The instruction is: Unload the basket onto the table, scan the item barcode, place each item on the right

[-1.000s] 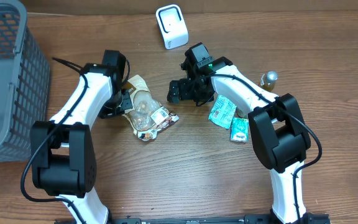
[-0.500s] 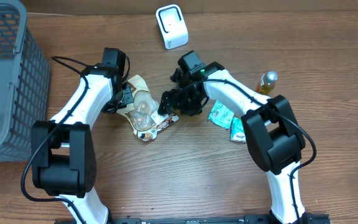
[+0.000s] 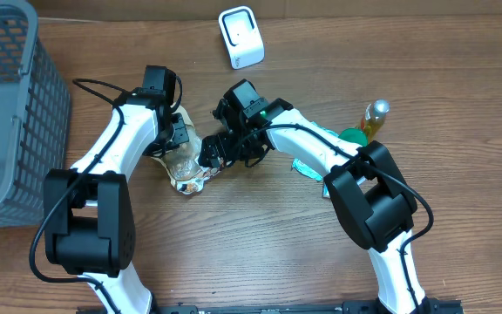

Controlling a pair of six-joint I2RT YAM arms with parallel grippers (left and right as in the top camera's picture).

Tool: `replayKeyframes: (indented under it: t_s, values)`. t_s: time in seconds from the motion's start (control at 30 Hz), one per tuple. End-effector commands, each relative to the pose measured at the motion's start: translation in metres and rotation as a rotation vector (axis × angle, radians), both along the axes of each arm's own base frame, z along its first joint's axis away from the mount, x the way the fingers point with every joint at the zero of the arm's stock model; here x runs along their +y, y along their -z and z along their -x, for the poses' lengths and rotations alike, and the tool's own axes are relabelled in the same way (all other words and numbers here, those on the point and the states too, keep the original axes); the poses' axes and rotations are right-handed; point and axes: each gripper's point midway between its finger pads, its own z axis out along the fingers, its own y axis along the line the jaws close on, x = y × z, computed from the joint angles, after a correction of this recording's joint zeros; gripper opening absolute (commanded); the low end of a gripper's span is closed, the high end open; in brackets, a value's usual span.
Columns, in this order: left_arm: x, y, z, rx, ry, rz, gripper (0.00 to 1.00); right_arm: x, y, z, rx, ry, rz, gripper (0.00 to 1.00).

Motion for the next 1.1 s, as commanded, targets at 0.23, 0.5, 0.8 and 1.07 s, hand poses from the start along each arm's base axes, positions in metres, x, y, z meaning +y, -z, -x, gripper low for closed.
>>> replayKeyframes:
  t_s: [0.23, 0.5, 0.8, 1.07]
  values:
    - [-0.003, -0.002, -0.003, -0.014, -0.01, 0.02, 0.08, 0.009, 0.001, -0.016, -0.117, -0.078, -0.048, 1.0]
    - [-0.052, -0.006, -0.011, -0.048, 0.15, 0.261, 0.09, -0.001, 0.004, -0.012, -0.087, -0.078, -0.024, 0.99]
    - [-0.067, -0.018, -0.024, -0.109, 0.259, 0.31, 0.04, -0.039, -0.028, -0.027, -0.027, -0.047, -0.126, 0.96]
    - [-0.012, -0.046, -0.045, -0.141, 0.072, 0.178, 0.04, -0.091, -0.014, -0.047, -0.013, 0.069, 0.004, 0.99]
